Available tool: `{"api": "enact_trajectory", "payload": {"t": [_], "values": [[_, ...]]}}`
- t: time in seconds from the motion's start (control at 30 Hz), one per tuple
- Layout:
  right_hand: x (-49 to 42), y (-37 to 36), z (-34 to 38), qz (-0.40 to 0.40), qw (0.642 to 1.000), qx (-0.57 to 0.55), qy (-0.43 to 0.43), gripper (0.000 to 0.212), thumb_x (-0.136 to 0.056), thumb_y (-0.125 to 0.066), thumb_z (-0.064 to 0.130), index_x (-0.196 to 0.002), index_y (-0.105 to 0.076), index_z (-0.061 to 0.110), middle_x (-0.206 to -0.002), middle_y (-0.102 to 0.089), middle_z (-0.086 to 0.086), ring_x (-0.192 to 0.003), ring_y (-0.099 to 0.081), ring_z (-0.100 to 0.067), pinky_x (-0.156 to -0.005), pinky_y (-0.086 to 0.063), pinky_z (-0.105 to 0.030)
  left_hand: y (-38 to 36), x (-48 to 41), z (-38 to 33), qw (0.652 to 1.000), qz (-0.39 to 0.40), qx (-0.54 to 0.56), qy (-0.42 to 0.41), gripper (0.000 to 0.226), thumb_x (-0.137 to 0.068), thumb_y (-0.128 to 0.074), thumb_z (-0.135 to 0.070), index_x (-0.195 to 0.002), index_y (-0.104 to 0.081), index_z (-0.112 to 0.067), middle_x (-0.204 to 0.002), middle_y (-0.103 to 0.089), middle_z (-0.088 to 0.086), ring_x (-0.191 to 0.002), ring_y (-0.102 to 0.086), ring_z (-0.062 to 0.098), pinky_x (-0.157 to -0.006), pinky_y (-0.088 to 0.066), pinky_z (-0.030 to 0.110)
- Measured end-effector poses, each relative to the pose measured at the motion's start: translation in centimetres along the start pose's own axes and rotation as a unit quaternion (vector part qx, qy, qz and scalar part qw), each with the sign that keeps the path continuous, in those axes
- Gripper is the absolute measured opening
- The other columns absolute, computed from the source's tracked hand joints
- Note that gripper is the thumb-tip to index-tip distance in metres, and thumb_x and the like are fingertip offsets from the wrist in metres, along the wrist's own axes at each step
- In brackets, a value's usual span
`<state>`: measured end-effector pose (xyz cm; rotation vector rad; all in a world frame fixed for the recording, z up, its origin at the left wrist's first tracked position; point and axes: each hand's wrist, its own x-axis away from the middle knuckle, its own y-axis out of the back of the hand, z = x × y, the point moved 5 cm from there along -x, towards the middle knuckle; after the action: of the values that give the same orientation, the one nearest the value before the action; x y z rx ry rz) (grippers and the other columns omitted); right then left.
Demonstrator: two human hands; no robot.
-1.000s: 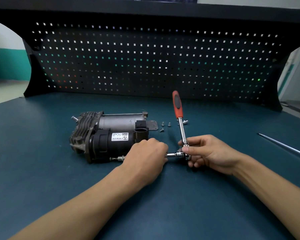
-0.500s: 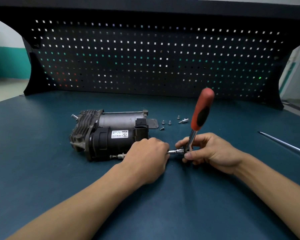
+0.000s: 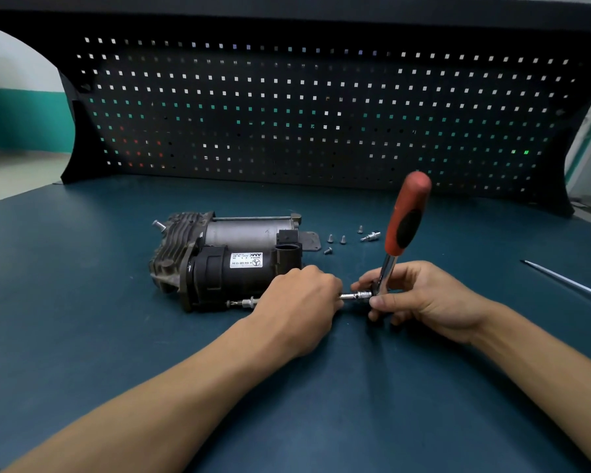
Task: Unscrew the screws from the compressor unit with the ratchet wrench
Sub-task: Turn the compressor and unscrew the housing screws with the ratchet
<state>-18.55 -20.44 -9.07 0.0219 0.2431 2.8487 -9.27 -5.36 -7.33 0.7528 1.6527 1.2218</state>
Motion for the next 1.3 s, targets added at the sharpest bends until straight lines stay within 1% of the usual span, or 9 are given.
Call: {"api": "enact_trajectory", "payload": {"t": [0.17,0.27,0.37,0.5,0.67,0.97,1.1,1.2,1.3], "values": [[-0.03,-0.16,0.00,-0.009,1.000,0.008,-0.006,0.045,-0.062,-0.085,0.025,-0.101,-0.075,0.007,-0.096,-0.075,-0.013,-0.070,-0.070,-0.021,-0.047,-0.050,-0.022,-0.08,-0.07,0.09,1.000,0.000,0.003,0.002,0.025,-0.101,-0.049,-0.040,-0.107,-0.063,-0.021,-0.103,-0.061,0.011,-0.095,-0.058,0.035,-0.068,-0.036,0.036],[-0.14,-0.17,0.00,-0.032,0.999,0.015,-0.015,0.050,-0.060,-0.083,0.035,-0.100,-0.073,0.007,-0.081,-0.070,-0.008,-0.060,-0.069,-0.022,-0.044,-0.047,-0.020,-0.14,-0.05,0.05,1.000,0.000,0.003,-0.001,0.025,-0.101,-0.049,-0.039,-0.105,-0.063,-0.019,-0.101,-0.061,0.011,-0.093,-0.058,0.035,-0.067,-0.035,0.036],[-0.41,-0.18,-0.09,-0.060,0.998,0.018,-0.024,0.056,-0.064,-0.079,0.041,-0.100,-0.069,-0.001,-0.077,-0.064,-0.008,-0.047,-0.062,-0.019,-0.040,-0.044,-0.020,-0.12,0.02,-0.01,1.000,-0.003,0.004,-0.004,0.024,-0.101,-0.050,-0.038,-0.104,-0.063,-0.018,-0.101,-0.062,0.011,-0.093,-0.058,0.036,-0.066,-0.035,0.036],[-0.46,-0.23,-0.12,-0.074,0.997,0.014,-0.034,0.049,-0.070,-0.072,0.045,-0.092,-0.067,0.001,-0.070,-0.061,-0.008,-0.043,-0.057,-0.016,-0.039,-0.041,-0.019,0.13,0.10,-0.04,1.000,-0.012,0.010,-0.006,0.024,-0.100,-0.050,-0.039,-0.104,-0.063,-0.019,-0.099,-0.061,0.010,-0.092,-0.058,0.035,-0.066,-0.034,0.036],[-0.44,-0.31,0.01,-0.061,0.997,0.020,-0.045,0.050,-0.071,-0.072,0.046,-0.093,-0.066,0.001,-0.074,-0.067,-0.012,-0.043,-0.057,-0.017,-0.038,-0.041,-0.019,0.23,0.20,-0.08,1.000,-0.014,0.006,-0.010,0.024,-0.100,-0.051,-0.039,-0.105,-0.063,-0.019,-0.099,-0.061,0.010,-0.091,-0.058,0.036,-0.066,-0.035,0.036],[-0.51,-0.34,-0.12,-0.061,0.994,0.056,-0.070,0.034,-0.096,-0.059,0.038,-0.081,-0.059,0.007,-0.070,-0.069,-0.017,-0.038,-0.054,-0.018,-0.035,-0.038,-0.020,0.55,0.22,0.05,1.000,-0.015,0.014,-0.007,0.023,-0.099,-0.052,-0.039,-0.105,-0.064,-0.021,-0.098,-0.061,0.010,-0.092,-0.058,0.035,-0.066,-0.034,0.035],[-0.40,-0.48,-0.03,-0.050,0.994,0.062,-0.073,0.036,-0.093,-0.061,0.041,-0.082,-0.060,0.007,-0.071,-0.070,-0.016,-0.041,-0.054,-0.017,-0.037,-0.039,-0.019,0.53,0.20,0.08,1.000,-0.010,0.018,-0.003,0.024,-0.099,-0.053,-0.041,-0.108,-0.064,-0.022,-0.101,-0.061,0.009,-0.094,-0.058,0.034,-0.067,-0.036,0.035],[-0.20,-0.65,0.18,-0.034,0.995,0.066,-0.063,0.042,-0.079,-0.068,0.046,-0.085,-0.066,0.004,-0.074,-0.070,-0.013,-0.045,-0.055,-0.015,-0.040,-0.040,-0.018,0.35,0.23,0.02,1.000,-0.002,0.012,-0.008,0.023,-0.098,-0.053,-0.042,-0.108,-0.062,-0.022,-0.103,-0.062,0.008,-0.095,-0.058,0.034,-0.068,-0.036,0.035],[-0.01,-0.44,0.30,-0.033,0.997,0.064,-0.042,0.039,-0.072,-0.077,0.039,-0.086,-0.071,0.003,-0.072,-0.064,-0.010,-0.048,-0.058,-0.016,-0.042,-0.042,-0.018,0.18,0.19,-0.03,1.000,0.015,0.020,-0.016,0.022,-0.097,-0.055,-0.042,-0.107,-0.062,-0.024,-0.105,-0.062,0.006,-0.097,-0.058,0.033,-0.071,-0.040,0.037]]}}
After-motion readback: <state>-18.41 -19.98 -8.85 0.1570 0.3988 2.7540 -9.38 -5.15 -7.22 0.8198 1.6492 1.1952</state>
